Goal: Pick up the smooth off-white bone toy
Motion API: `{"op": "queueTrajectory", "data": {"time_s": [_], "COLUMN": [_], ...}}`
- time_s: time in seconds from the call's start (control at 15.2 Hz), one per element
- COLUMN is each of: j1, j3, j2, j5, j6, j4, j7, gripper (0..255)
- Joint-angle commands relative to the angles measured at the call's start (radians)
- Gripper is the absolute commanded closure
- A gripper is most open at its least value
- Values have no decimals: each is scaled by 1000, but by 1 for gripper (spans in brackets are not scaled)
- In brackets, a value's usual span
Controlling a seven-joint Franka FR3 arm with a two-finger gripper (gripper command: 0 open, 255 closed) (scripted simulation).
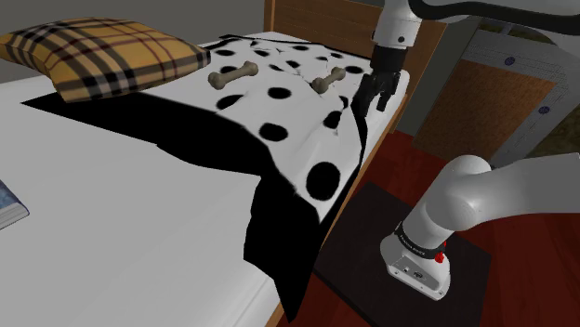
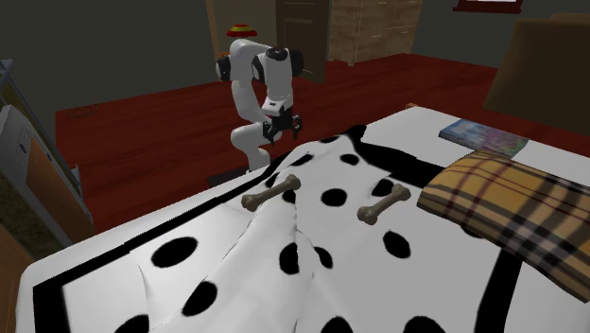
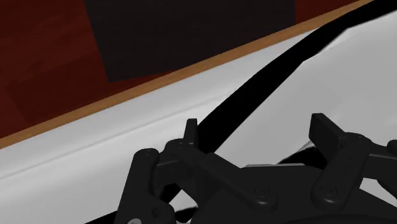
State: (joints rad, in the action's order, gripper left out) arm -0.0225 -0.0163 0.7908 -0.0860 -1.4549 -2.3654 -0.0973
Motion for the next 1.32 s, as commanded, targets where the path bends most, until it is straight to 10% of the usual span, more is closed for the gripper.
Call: {"op": "queueTrajectory", "data": {"time_s": [0.0, 1.25], "j1": [0, -275], "j3": [0, 119], "j2": [0, -609], "j5": [0, 89], "j6": [0, -198], "j4": [0, 510], "j7": [0, -877], "gripper": [0, 0]}}
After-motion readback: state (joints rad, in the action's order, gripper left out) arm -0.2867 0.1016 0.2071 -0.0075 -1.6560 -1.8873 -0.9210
